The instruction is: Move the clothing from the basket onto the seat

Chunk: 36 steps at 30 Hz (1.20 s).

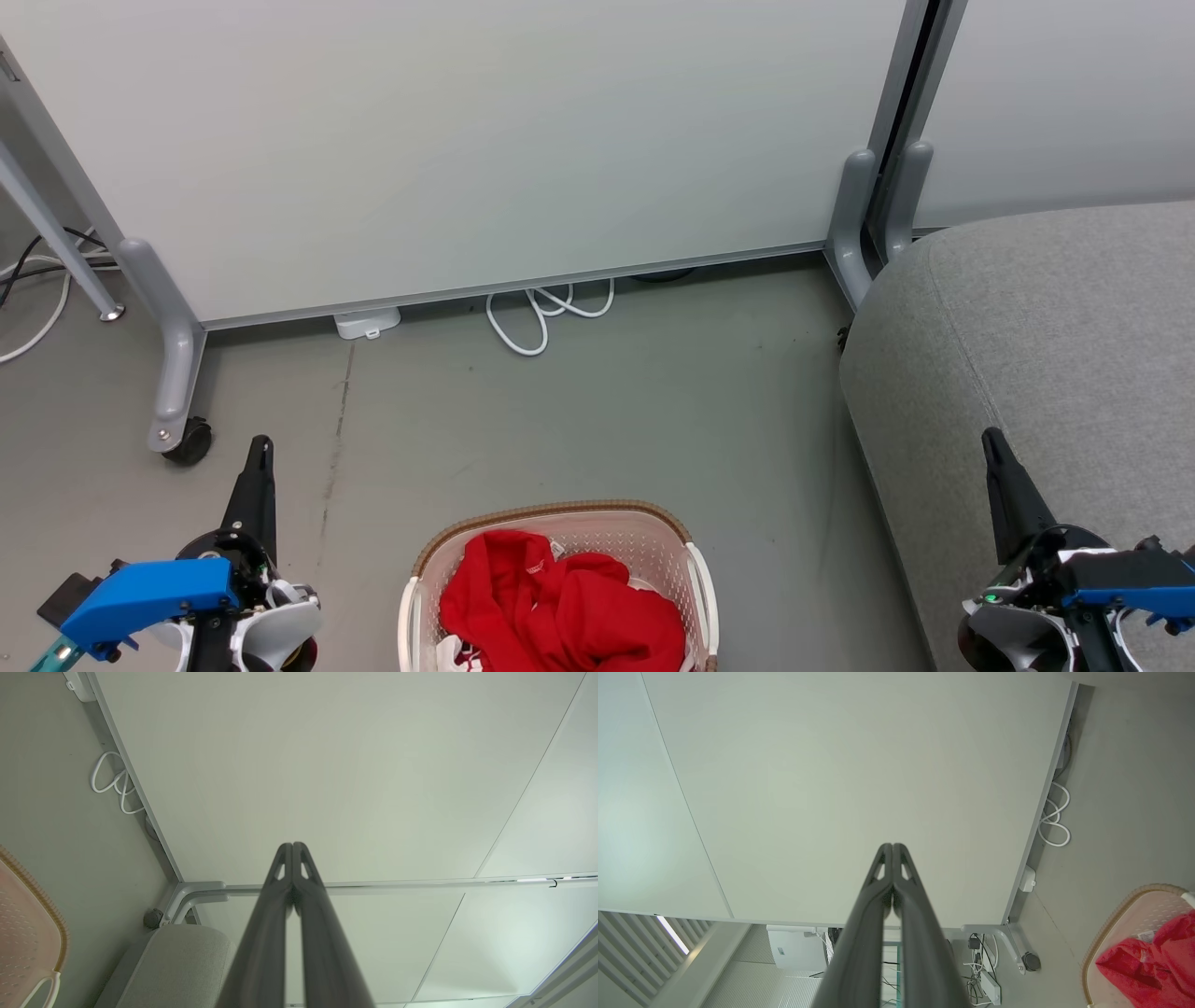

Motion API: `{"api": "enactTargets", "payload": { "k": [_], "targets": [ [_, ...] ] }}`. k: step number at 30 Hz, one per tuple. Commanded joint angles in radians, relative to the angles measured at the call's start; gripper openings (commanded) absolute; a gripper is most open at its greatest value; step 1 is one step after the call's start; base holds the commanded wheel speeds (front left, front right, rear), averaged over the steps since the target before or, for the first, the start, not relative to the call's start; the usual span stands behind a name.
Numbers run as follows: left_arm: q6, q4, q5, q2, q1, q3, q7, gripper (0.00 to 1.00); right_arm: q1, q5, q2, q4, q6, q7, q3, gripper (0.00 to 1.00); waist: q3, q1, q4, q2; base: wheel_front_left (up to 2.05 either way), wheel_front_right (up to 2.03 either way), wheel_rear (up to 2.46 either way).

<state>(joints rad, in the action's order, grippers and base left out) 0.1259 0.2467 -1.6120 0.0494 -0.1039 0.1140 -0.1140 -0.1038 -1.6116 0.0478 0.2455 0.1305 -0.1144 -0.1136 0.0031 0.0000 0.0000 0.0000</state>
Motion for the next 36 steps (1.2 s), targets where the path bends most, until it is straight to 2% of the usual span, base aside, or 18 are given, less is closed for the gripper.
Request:
{"api": "enactTargets", "payload": {
  "k": [1, 26, 27, 28, 29, 30, 36],
  "targets": [
    [0.01, -0.004, -0.002, 0.002, -0.009, 0.001, -0.003, 0.0, -0.009, -0.003, 0.005, -0.003, 0.0, -0.002, -0.001, 0.0, 0.0, 0.0, 0.0, 0.0, 0.0, 0.0, 0.0],
    [0.01, -0.004, -0.002, 0.002, -0.009, 0.001, -0.003, 0.0, -0.009, -0.003, 0.005, -0.003, 0.0, -0.002, -0.001, 0.0, 0.0, 0.0, 0.0, 0.0, 0.0, 0.0, 0.0],
    [0.0, 0.0, 0.0, 0.0, 0.0, 0.0, 0.001, 1.0, 0.0, 0.0, 0.0, 0.0, 0.0, 0.001, 0.0, 1.0, 0.0, 0.0, 0.0, 0.0, 0.0, 0.0, 0.0],
    [-0.001, 0.007, 0.001, -0.001, 0.004, -0.001, 0.003, 1.0, 0.003, 0.001, -0.001, 0.006, 0.0, 0.002, 0.001, 1.0, 0.0, 0.0, 0.0, 0.0, 0.0, 0.0, 0.0],
    [-0.002, 0.015, 0.001, -0.002, 0.013, -0.001, 0.003, 0.0, 0.008, 0.001, -0.003, 0.016, -0.001, 0.003, 0.002, 0.0, 0.0, 0.0, 0.0, 0.0, 0.0, 0.0, 0.0],
    [-0.002, 0.024, 0.001, -0.005, 0.024, -0.002, 0.003, 1.0, 0.014, 0.001, -0.005, 0.027, -0.002, 0.003, 0.002, 1.0, 0.0, 0.0, 0.0, 0.0, 0.0, 0.0, 0.0],
    [-0.002, 0.016, 0.022, -0.006, 0.025, -0.014, 0.031, 1.0, 0.012, 0.03, -0.005, 0.03, -0.001, 0.031, 0.005, 1.0, 0.002, 0.0, 0.0, 0.0, 0.0, 0.0, 0.0]
  ]
}}
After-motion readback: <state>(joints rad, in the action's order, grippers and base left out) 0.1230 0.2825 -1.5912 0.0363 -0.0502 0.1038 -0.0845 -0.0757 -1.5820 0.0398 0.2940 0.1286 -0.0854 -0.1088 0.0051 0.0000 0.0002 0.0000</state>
